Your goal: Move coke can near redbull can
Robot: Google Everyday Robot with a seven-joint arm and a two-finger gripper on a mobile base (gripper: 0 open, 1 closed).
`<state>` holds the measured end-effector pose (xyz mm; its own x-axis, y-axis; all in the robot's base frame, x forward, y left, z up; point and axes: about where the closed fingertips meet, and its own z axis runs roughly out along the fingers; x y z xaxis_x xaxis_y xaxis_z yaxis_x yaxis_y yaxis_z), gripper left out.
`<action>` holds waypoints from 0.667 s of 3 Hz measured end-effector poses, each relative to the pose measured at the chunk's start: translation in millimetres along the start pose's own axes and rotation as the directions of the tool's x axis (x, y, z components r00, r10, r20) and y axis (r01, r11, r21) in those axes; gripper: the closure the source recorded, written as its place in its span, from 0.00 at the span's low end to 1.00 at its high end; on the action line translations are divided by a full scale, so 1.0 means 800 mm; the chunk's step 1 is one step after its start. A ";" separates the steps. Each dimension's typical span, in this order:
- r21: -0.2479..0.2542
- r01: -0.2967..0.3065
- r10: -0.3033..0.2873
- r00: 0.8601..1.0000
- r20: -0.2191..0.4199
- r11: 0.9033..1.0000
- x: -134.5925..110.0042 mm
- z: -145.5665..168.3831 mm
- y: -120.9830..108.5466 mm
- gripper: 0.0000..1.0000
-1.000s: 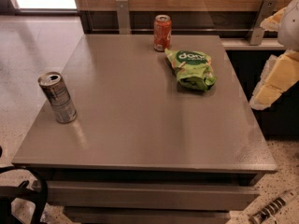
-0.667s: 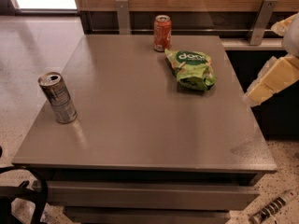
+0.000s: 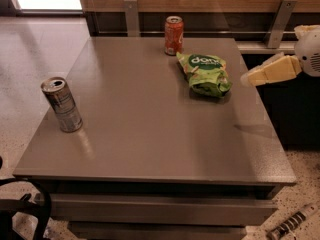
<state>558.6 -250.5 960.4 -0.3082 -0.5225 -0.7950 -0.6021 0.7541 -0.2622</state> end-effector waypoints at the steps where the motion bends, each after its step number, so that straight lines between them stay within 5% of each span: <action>1: 0.129 -0.026 0.003 0.984 0.176 0.991 -0.043 0.015 -0.063 0.00; 2: 0.121 -0.026 0.004 0.984 0.180 0.992 -0.046 0.022 -0.062 0.00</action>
Offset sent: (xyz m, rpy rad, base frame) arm 0.0376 -0.0119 0.0234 0.0636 -0.1411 -0.0435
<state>613.0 -261.3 993.1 -0.1730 -0.4391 -0.8816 -0.5003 0.8102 -0.3054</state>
